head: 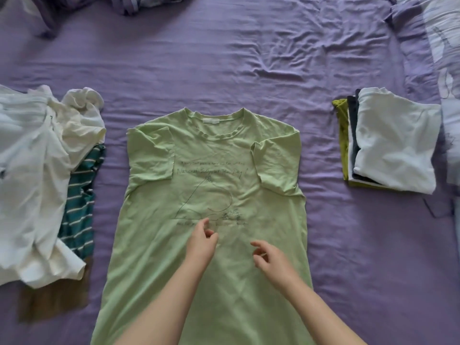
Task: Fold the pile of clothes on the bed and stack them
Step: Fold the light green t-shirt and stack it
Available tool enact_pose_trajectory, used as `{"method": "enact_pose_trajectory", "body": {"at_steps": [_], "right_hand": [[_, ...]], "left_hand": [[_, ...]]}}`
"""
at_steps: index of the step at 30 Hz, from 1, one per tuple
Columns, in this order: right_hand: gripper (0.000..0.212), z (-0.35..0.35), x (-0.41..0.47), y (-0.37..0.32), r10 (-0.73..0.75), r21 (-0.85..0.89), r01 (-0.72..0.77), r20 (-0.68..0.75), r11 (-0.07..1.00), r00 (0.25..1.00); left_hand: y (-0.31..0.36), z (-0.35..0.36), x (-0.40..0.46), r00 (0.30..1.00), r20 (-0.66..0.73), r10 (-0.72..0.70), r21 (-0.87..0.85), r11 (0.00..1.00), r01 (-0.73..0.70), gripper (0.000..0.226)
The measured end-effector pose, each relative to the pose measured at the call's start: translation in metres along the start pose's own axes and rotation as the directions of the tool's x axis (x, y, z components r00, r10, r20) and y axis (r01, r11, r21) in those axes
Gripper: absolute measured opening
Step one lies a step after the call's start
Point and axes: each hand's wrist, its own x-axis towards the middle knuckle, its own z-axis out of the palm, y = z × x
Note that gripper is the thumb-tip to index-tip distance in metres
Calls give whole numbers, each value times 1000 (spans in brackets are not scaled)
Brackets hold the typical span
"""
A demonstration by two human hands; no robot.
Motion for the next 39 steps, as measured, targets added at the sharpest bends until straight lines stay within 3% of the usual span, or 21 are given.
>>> {"method": "enact_pose_trajectory", "body": {"at_steps": [5,10,13,15,19,23,25,28,30,33,39], "right_hand": [[38,70,-34,-9,40,-60,-37,43,997,998],[39,126,-66,-12,21,-160,-18,20,987,1000],[42,161,-88,-11,-11,-287,39,97,957,995],[40,183,-99,-11,-25,-326,74,154,943,988],[33,211,-106,-14,-66,-345,112,143,932,988],[34,222,-103,-20,-88,-355,131,135,926,987],[38,225,-101,-26,-98,-363,140,130,921,987],[54,230,-100,-34,-123,-413,179,161,893,979],[59,231,-101,-38,-128,-468,202,185,860,974],[40,222,-101,-35,-150,-510,187,114,839,982],[15,143,-71,-34,40,-73,-53,-166,996,985]], "left_hand": [[-76,-46,-45,998,-19,-59,60,996,60,46],[-144,-102,-76,994,-109,-24,151,988,41,44],[-180,-129,-90,971,-240,-1,362,928,90,49],[-196,-140,-95,954,-296,-47,411,895,172,59],[-219,-153,-96,926,-228,-301,307,880,361,75],[-231,-166,-96,914,-111,-389,334,852,403,48],[-228,-173,-95,937,-70,-343,249,903,349,41],[-212,-185,-95,963,-20,-268,-99,959,265,26],[-195,-190,-93,963,16,-268,-334,907,258,15],[-167,-194,-84,958,103,-267,-535,797,280,14],[-113,-191,-47,919,211,-334,-729,573,376,9]]}}
